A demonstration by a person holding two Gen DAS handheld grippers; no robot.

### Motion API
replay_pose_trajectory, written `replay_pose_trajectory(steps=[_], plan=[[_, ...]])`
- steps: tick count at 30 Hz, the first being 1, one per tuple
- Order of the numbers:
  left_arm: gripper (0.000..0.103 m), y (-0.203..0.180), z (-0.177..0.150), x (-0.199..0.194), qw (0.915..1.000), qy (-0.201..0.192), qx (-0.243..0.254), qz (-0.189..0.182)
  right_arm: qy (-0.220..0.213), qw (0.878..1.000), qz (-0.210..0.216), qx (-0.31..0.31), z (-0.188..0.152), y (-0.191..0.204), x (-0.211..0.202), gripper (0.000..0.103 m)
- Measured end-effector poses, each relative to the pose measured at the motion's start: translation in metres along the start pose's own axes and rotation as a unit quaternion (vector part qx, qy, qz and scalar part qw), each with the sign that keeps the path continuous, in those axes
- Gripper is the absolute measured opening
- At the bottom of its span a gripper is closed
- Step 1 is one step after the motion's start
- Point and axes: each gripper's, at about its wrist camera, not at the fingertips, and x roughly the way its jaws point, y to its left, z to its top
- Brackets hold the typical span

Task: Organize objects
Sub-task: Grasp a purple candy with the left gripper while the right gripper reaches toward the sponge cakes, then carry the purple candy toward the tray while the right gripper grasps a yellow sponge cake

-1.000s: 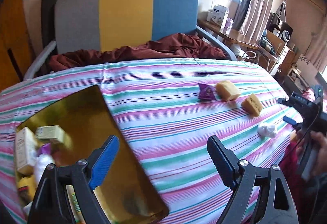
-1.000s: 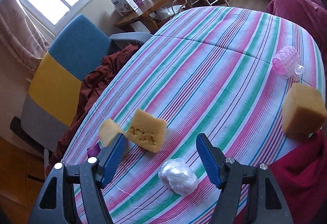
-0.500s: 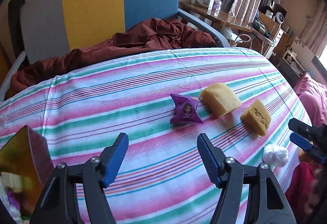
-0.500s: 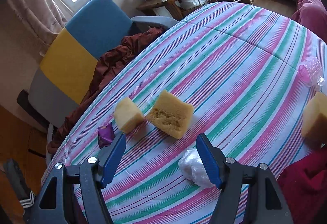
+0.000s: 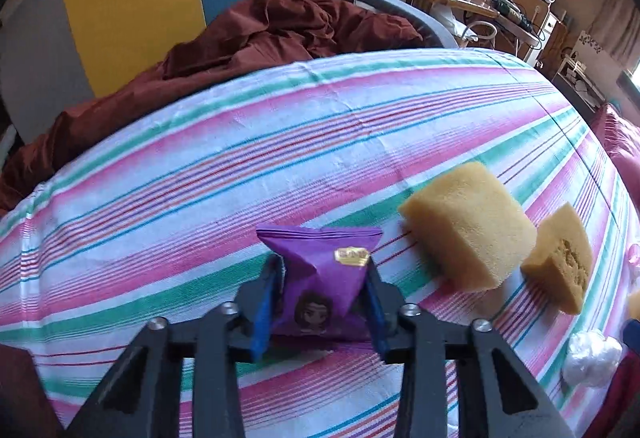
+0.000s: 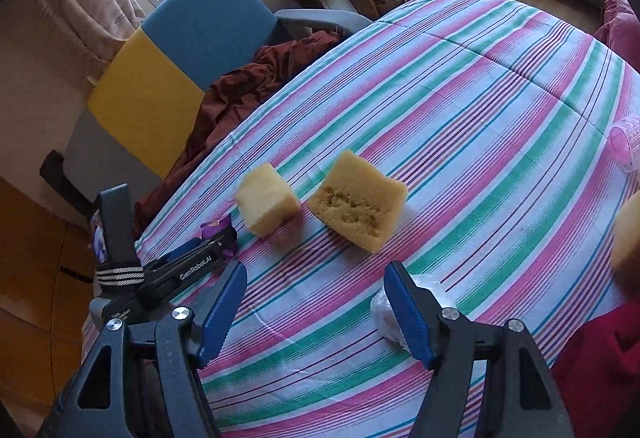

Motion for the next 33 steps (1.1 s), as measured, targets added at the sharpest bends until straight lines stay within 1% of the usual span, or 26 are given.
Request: replay_pose_trajectory(steps=[2, 7, 10, 12, 15, 20, 22, 25, 29, 31, 32, 33], plan=[[0.035, 0.005, -0.008, -0.006, 0.9998, 0.004, -0.01, -0.016, 0.0, 1.0, -0.003, -0.001, 0.0, 0.0, 0.0, 0.072], [0.035, 0.005, -0.046, -0.029, 0.9997, 0.005, -0.024, -0.009, 0.006, 1.0, -0.007, -0.01, -0.001, 0.003, 0.003, 0.072], [0.035, -0.002, -0.074, -0.046, 0.9993, 0.011, -0.035, -0.007, 0.008, 1.0, -0.011, -0.016, -0.001, 0.004, 0.004, 0.072], [0.035, -0.006, -0.095, -0.059, 0.9991, 0.007, -0.041, -0.001, 0.011, 1.0, -0.012, -0.017, -0.002, 0.003, 0.005, 0.072], [0.035, -0.016, -0.13, -0.079, 0.9996, -0.002, -0.025, 0.011, 0.017, 1.0, -0.013, -0.02, -0.003, 0.003, 0.006, 0.072], [0.035, -0.022, -0.177, -0.107, 0.9995, -0.019, -0.023, 0.001, 0.039, 0.998, -0.012, -0.041, -0.008, 0.011, 0.013, 0.072], [0.035, -0.025, -0.192, -0.114, 0.9995, -0.031, -0.01, -0.001, 0.052, 0.997, -0.013, -0.058, -0.01, 0.018, 0.017, 0.072], [0.035, -0.031, -0.2, -0.119, 0.9988, -0.046, 0.017, -0.002, 0.07, 0.994, -0.018, -0.084, -0.008, 0.033, 0.024, 0.072], [0.035, -0.026, -0.201, -0.119, 0.9984, -0.053, 0.003, -0.02, 0.07, 0.987, -0.03, -0.143, 0.01, 0.064, 0.034, 0.072], [0.036, -0.028, -0.203, -0.119, 0.9979, -0.061, 0.008, -0.02, 0.069, 0.98, -0.037, -0.182, 0.022, 0.083, 0.047, 0.073], [0.036, -0.028, -0.204, -0.119, 0.9975, -0.066, 0.014, -0.019, 0.071, 0.976, -0.041, -0.204, 0.028, 0.092, 0.056, 0.077], [0.036, -0.027, -0.205, -0.119, 0.9972, -0.07, 0.017, -0.018, 0.073, 0.969, -0.053, -0.228, 0.033, 0.1, 0.067, 0.079]])
